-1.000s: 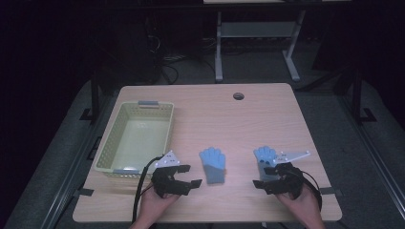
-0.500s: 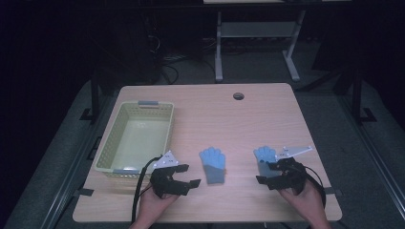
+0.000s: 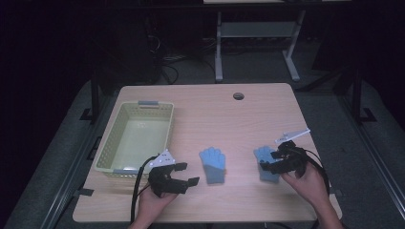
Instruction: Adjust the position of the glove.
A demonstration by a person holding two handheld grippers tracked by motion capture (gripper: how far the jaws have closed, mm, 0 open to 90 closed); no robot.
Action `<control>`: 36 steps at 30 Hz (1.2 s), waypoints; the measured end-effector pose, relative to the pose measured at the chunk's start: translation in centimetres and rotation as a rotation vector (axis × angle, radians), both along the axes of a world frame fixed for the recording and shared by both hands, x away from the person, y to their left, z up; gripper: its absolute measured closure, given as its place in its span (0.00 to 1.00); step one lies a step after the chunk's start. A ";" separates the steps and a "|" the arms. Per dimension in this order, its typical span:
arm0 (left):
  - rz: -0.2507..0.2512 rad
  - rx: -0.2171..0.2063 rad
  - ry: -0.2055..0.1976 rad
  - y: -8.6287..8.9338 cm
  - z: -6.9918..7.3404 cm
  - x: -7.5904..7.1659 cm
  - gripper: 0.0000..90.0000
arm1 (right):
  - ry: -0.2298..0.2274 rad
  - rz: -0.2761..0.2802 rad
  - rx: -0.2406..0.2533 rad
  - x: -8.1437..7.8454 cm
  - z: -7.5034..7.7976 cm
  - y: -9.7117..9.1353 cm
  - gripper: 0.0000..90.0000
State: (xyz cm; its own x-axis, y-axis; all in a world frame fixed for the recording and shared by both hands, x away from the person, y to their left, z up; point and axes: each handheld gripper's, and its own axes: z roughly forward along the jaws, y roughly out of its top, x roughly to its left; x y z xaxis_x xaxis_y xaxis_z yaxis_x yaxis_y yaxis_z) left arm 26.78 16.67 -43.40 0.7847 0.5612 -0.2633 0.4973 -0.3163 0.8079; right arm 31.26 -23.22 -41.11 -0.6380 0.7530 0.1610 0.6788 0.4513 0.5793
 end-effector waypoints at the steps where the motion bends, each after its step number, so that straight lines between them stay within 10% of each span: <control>1: -0.005 -0.001 -0.006 -0.1 0.0 -0.1 0.26 | -0.002 -0.003 -0.004 0.2 0.0 0.0 0.37; 8: -0.021 -0.015 -0.018 -0.4 0.2 -0.4 0.26 | 0.016 -0.021 -0.021 1.1 -0.5 -0.2 0.42; 19: -0.051 0.008 -0.042 -1.1 0.1 -1.0 0.26 | 0.056 -0.008 -0.232 1.6 -3.2 0.9 0.63; 36: -0.053 0.012 -0.051 -1.2 0.2 -1.0 0.26 | 0.063 -0.051 -0.214 1.5 -3.5 1.0 0.85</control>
